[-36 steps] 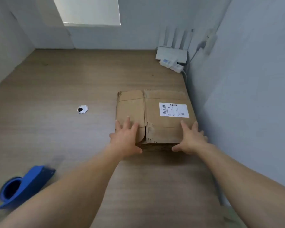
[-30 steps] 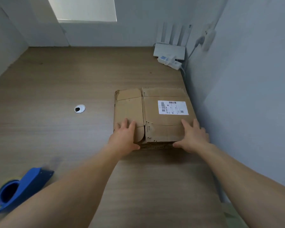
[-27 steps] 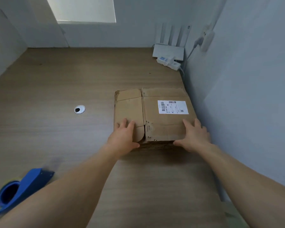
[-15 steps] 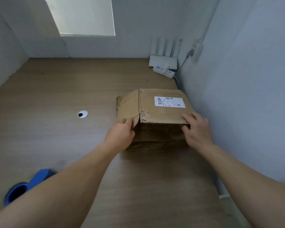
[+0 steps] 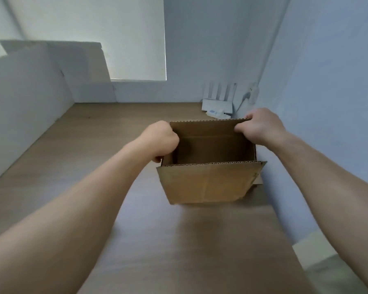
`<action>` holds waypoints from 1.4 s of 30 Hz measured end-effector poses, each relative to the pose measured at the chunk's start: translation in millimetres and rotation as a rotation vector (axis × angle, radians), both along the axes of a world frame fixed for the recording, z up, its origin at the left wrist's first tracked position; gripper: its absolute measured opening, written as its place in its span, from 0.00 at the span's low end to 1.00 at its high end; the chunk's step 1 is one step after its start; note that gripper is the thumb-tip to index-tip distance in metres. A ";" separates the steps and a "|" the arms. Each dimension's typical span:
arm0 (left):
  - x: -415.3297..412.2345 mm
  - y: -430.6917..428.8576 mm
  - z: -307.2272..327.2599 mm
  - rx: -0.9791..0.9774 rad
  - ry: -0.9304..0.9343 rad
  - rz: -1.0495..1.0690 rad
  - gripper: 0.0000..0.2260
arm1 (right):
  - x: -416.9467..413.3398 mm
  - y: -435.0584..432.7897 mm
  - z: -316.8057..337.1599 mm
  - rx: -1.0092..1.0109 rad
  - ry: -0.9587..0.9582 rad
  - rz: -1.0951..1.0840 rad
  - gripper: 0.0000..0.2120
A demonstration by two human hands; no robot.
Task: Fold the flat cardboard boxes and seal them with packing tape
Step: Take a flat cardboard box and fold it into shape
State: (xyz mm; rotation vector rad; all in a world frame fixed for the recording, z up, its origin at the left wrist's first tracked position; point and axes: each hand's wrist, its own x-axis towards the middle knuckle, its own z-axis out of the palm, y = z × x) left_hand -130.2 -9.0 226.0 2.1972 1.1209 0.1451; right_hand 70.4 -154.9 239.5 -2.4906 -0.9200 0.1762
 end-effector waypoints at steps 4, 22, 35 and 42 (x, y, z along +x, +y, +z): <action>-36.5 -23.0 -40.0 -0.145 0.139 -0.023 0.10 | -29.4 -15.0 -42.3 -0.204 0.078 0.067 0.10; -70.3 -81.3 -110.4 -0.268 -0.009 0.053 0.24 | -47.0 -74.7 -133.7 0.272 0.472 0.034 0.18; -77.2 -96.1 -144.2 -0.371 -0.192 0.015 0.12 | -21.8 -73.6 -137.6 -0.045 0.288 0.325 0.10; -67.0 -89.8 -148.7 -0.348 -0.127 0.204 0.30 | -13.8 -69.8 -123.1 -0.281 0.196 0.362 0.08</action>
